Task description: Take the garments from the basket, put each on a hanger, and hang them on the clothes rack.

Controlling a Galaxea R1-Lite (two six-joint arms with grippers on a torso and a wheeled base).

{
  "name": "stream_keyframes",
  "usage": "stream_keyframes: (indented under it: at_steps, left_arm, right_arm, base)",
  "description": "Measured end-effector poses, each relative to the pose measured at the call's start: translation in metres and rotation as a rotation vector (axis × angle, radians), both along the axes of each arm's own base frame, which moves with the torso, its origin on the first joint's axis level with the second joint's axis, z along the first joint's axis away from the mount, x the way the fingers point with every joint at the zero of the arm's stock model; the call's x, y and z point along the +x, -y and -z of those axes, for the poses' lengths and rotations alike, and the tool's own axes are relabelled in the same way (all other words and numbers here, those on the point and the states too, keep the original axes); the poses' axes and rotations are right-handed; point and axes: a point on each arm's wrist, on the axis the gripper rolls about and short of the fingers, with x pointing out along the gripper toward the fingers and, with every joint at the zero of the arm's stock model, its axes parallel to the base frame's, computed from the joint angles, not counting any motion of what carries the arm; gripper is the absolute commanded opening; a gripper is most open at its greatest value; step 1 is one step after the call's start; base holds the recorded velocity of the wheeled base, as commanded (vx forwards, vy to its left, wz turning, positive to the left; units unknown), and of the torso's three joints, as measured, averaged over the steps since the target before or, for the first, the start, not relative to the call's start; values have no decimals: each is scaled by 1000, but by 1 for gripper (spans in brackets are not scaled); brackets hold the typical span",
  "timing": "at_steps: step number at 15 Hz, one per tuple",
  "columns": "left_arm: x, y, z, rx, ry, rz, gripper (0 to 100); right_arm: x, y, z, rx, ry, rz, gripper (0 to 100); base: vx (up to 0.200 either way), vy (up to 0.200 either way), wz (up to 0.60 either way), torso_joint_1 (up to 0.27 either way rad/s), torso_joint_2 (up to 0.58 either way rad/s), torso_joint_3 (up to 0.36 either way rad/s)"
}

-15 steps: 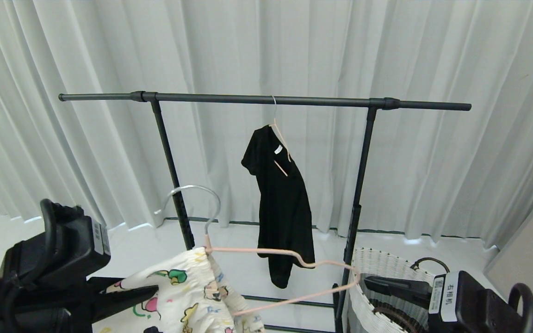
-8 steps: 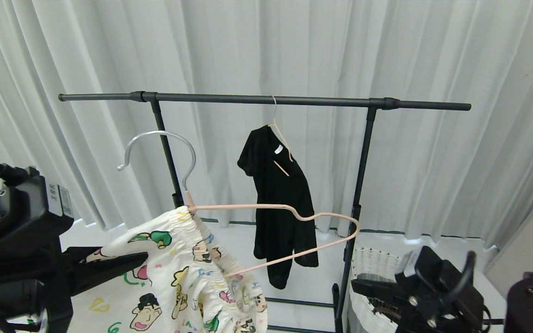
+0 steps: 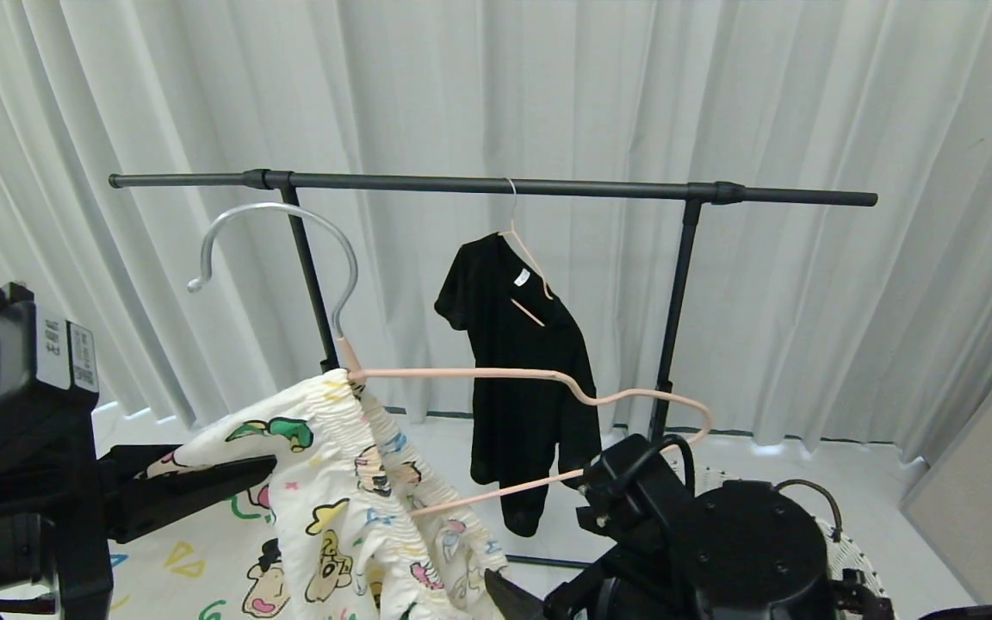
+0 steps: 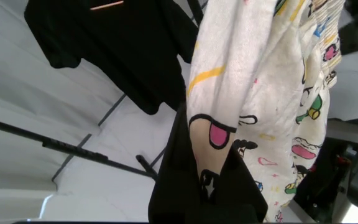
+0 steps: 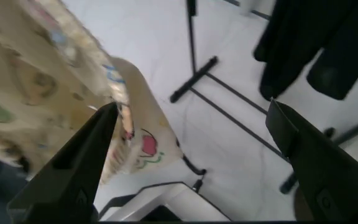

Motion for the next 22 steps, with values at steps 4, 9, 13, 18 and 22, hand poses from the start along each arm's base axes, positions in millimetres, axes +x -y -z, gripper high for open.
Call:
stream_keyframes:
  at_steps: [4,9,13,18,22]
  left_arm:
    - [0,0,-1,-26,-22,-22,0]
    - [1,-9,13,1,-60,-110,0]
    - [-3,-12,25,19,-91,-124,0]
    - [-4,-14,35,94,-90,-199,0]
    - [4,-17,45,197,-98,-380,0]
  right_arm:
    - [1,-5,20,-92,16,82,100]
    - [44,27,29,-242,101,294,100]
    - [66,48,18,-243,127,381,100]
    - [72,55,4,-231,165,385,100]
    - [71,53,-25,-223,237,270,100]
  base:
    - [0,0,0,0,0,0]
    - [0,0,0,0,0,0]
    - [0,0,0,0,0,0]
    - [0,0,0,0,0,0]
    - [0,0,0,0,0,0]
